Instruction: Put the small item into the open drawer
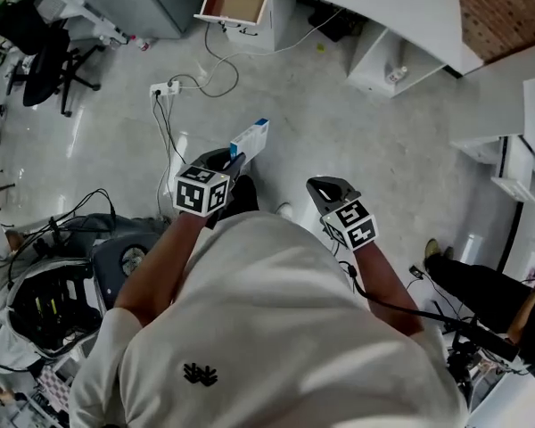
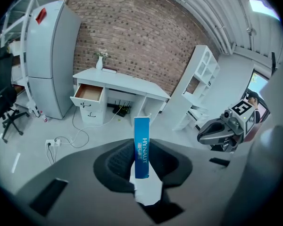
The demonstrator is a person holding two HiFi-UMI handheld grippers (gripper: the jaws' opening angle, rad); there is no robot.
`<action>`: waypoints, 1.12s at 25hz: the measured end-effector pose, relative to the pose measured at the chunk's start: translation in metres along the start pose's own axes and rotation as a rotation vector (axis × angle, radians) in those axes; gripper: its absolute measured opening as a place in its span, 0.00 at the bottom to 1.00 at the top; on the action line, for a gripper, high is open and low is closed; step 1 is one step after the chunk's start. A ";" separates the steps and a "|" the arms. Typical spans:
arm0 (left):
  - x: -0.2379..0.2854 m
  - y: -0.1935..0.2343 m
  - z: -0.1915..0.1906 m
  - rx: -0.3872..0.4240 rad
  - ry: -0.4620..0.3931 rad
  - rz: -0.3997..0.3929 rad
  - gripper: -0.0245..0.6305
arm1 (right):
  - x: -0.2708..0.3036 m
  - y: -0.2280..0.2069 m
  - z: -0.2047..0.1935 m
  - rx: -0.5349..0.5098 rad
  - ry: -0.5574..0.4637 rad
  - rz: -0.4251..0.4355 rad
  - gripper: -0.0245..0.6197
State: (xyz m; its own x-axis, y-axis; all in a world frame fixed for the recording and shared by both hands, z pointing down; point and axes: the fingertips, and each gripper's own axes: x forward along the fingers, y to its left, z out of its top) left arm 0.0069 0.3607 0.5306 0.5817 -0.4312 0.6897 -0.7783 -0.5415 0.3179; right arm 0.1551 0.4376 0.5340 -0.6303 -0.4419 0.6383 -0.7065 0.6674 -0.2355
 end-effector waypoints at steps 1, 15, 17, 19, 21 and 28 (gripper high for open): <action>0.004 0.008 0.006 0.002 0.000 -0.009 0.18 | 0.004 -0.004 0.006 0.018 -0.002 -0.010 0.08; 0.028 0.188 0.126 0.011 -0.015 -0.092 0.18 | 0.148 -0.042 0.171 0.051 0.059 -0.079 0.20; 0.027 0.214 0.134 0.015 -0.014 -0.090 0.18 | 0.169 -0.040 0.194 0.037 0.066 -0.074 0.15; 0.027 0.241 0.142 0.016 -0.011 -0.087 0.18 | 0.189 -0.041 0.212 0.025 0.070 -0.081 0.11; 0.027 0.266 0.149 0.006 -0.016 -0.080 0.18 | 0.208 -0.039 0.226 0.024 0.081 -0.076 0.10; 0.039 0.318 0.167 -0.061 -0.038 -0.031 0.18 | 0.253 -0.045 0.253 -0.009 0.136 -0.010 0.09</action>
State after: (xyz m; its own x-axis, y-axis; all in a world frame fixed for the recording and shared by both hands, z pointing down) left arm -0.1787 0.0511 0.5502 0.6134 -0.4427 0.6541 -0.7721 -0.5105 0.3786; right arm -0.0540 0.1441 0.5212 -0.5735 -0.3637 0.7341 -0.7093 0.6688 -0.2227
